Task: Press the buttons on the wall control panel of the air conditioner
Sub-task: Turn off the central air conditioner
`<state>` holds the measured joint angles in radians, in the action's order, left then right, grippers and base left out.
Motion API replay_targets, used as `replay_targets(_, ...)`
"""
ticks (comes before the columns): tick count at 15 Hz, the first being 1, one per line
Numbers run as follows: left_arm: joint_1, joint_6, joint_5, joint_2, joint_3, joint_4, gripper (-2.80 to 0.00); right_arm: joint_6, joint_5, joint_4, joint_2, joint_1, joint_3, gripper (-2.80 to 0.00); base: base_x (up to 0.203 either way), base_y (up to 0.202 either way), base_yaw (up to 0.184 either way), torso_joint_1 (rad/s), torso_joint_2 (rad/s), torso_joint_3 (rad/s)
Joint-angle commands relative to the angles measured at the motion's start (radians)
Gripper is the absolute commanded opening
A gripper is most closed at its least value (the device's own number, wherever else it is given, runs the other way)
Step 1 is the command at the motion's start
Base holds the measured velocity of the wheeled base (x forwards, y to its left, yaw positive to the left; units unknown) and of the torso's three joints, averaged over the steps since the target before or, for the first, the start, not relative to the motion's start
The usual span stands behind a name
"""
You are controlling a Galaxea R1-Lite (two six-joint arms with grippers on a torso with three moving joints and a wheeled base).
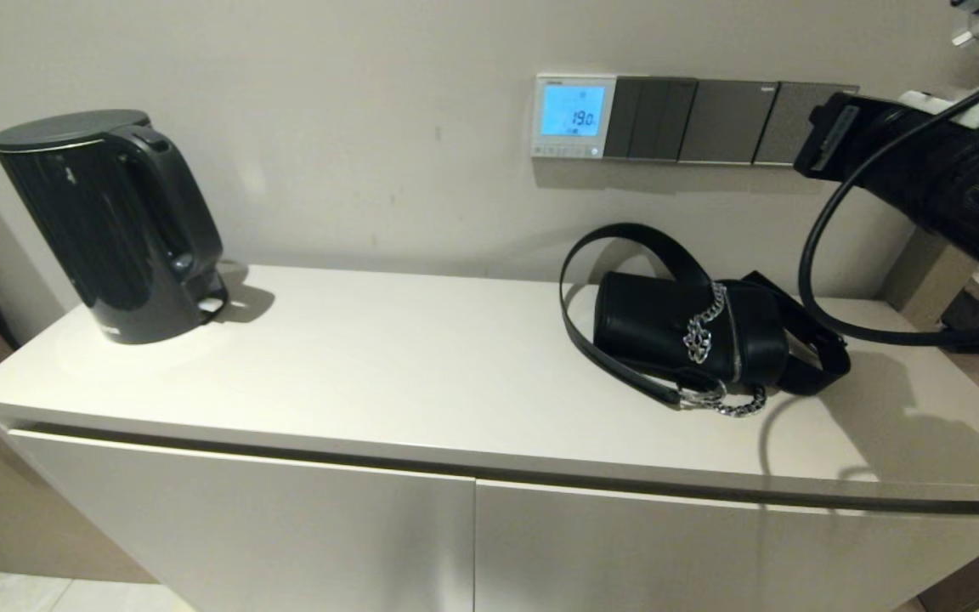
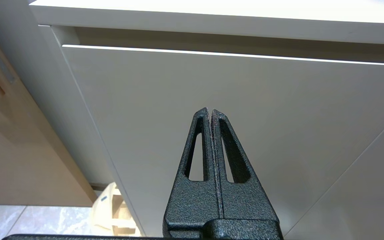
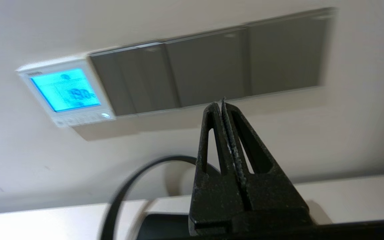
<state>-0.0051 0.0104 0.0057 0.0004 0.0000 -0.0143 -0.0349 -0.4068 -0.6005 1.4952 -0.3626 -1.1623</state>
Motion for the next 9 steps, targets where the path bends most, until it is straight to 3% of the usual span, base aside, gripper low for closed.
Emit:
replay_targets(1, -0.001, 0.000, 0.000, 0.000, 0.002, 0.000, -2.80, 0.001, -0.017, -0.009, 0.088, -0.052, -0.067, -2.80, 0.000, 0.000, 0.000, 0.000, 0.00, 0.000)
replay_targets(4, 0.001, 0.000, 0.000, 0.000, 0.002, 0.000, -2.80, -0.004, -0.029, -0.032, 0.132, -0.091, -0.076, -2.80, 0.000, 0.000, 0.000, 0.000, 0.00, 0.000)
replay_targets(9, 0.000, 0.000, 0.000, 0.000, 0.002, 0.000, -2.80, 0.011, -0.038, -0.213, 0.239, -0.093, -0.076, -2.80, 0.000, 0.000, 0.000, 0.000, 0.00, 0.000)
